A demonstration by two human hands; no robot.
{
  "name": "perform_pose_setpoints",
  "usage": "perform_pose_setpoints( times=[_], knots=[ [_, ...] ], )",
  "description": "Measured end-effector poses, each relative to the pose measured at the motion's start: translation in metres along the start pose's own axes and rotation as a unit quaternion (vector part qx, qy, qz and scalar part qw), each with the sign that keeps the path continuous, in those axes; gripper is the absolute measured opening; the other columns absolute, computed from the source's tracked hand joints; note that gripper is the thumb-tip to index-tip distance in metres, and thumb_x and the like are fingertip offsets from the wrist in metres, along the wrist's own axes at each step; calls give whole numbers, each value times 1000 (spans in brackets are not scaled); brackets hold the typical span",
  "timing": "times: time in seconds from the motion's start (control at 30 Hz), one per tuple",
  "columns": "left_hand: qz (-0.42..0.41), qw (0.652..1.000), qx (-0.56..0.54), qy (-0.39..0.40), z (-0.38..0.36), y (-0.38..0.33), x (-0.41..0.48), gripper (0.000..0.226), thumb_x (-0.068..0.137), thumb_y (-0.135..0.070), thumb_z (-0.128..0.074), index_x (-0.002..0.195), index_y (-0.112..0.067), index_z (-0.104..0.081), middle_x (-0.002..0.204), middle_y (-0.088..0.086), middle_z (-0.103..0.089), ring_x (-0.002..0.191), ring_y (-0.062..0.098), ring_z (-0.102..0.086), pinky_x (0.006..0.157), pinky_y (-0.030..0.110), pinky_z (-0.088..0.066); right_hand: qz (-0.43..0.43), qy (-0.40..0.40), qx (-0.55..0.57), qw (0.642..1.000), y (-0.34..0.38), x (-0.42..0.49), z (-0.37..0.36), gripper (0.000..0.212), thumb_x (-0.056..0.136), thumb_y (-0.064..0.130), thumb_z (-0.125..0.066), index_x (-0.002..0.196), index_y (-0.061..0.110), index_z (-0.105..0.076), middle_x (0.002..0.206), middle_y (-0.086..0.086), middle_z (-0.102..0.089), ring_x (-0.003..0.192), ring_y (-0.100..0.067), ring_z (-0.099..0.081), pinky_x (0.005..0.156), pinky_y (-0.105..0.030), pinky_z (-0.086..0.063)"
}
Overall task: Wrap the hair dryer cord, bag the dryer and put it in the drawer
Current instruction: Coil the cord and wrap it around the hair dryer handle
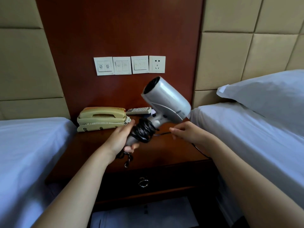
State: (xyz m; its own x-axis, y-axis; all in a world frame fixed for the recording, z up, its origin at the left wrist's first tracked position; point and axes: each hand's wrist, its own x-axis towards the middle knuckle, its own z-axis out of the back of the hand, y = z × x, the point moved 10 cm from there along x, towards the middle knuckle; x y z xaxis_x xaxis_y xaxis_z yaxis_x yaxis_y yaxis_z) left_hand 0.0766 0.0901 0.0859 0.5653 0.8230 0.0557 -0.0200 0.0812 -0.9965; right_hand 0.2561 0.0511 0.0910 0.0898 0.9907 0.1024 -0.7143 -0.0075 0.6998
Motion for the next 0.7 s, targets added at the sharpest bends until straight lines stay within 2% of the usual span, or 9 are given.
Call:
perform_pose_setpoints(
  times=[0.13,0.23,0.3,0.33,0.4,0.47,0.53,0.63,0.7],
  knots=[
    [19,994,-33,-100,23,10,5,45,101,-40,-31,85,-2,-51,40,4,-44,26,7,-30,40,22,-24,34,100,-81,991,22,-9,-26,34,92,35,-54,65,19,-66,56,3,-46,48,-6,-39,48,-15,-33],
    [35,985,-34,-167,38,20,8,45,101,-40,-31,87,-2,-51,48,9,-45,25,8,-30,31,16,-24,81,142,-142,976,50,-18,-45,29,91,33,-55,70,21,-70,69,-1,-62,65,-20,-55,66,-32,-46],
    [40,979,-5,-201,45,22,9,44,101,-40,-32,90,-1,-52,55,11,-46,26,8,-35,28,15,-25,110,145,-164,970,69,-24,-55,24,90,31,-56,76,20,-72,77,-1,-68,75,-20,-61,75,-34,-48],
    [38,975,21,-218,50,23,10,44,101,-39,-32,92,-1,-52,56,10,-48,28,9,-40,29,15,-27,124,141,-175,966,79,-26,-60,23,90,30,-57,78,18,-72,75,-1,-67,73,-18,-60,74,-33,-48],
    [27,965,108,-239,58,21,11,48,99,-41,-32,92,-1,-56,58,10,-55,40,18,-52,38,20,-42,156,121,-193,961,96,-30,-66,21,90,26,-56,81,12,-69,67,0,-59,67,-17,-54,70,-32,-45],
    [7,946,233,-224,58,16,13,52,96,-47,-32,79,-7,-60,58,8,-63,58,29,-63,62,36,-56,193,82,-199,957,112,-32,-65,19,91,22,-55,84,10,-67,70,0,-59,69,-18,-54,69,-33,-44],
    [7,917,349,-191,46,11,9,52,95,-50,-28,71,-14,-58,59,4,-66,71,30,-66,74,39,-52,209,47,-190,958,117,-30,-59,17,92,20,-53,85,13,-66,77,0,-61,72,-19,-57,69,-33,-44],
    [22,876,456,-155,23,8,6,55,95,-51,-17,84,-16,-60,71,5,-69,77,27,-65,75,38,-46,203,4,-190,961,115,-25,-53,18,92,24,-51,83,16,-65,84,-4,-67,79,-26,-61,73,-40,-49],
    [35,883,449,-131,12,14,5,60,94,-55,-9,88,-21,-57,68,3,-68,75,24,-65,79,37,-45,201,-23,-204,958,113,-24,-50,19,92,27,-50,84,18,-65,87,-4,-68,83,-28,-61,74,-40,-49]
  ],
)
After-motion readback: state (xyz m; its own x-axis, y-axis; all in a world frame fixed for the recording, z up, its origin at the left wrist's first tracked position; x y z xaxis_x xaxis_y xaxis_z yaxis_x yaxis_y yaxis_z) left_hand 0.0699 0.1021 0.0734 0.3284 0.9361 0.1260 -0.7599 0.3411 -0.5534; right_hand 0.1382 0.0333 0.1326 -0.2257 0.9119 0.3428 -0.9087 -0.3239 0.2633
